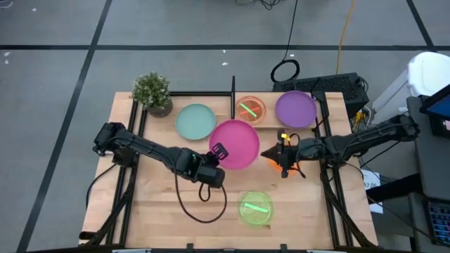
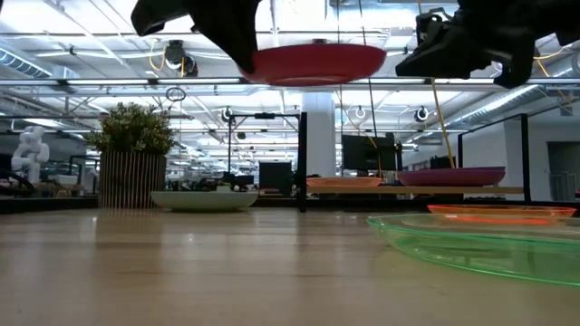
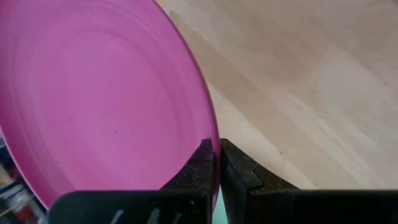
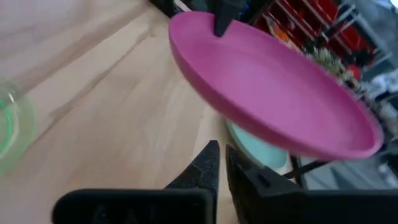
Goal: Place and stack plates onto a shelf
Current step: Stack the big pink plate on top of the big violet plate
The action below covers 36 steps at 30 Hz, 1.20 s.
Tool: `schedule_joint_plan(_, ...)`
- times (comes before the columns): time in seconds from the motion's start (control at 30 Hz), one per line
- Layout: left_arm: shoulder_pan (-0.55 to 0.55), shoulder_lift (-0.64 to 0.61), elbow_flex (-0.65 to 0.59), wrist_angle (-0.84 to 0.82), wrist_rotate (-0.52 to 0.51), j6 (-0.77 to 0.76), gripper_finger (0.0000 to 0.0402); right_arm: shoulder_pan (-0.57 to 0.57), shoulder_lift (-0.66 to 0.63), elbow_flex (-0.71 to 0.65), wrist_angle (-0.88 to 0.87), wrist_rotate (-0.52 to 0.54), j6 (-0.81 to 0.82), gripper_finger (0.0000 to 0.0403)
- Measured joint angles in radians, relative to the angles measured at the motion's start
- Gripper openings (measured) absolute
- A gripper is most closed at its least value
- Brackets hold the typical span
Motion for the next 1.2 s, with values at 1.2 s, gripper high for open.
schedule_joint_plan(1.2, 0.019, 0.000, 0.000, 0.007, 0.069, 0.179, 0.0015, 0.108, 0.236, 0.001, 0.132, 0.229, -0.566, 0.0023)
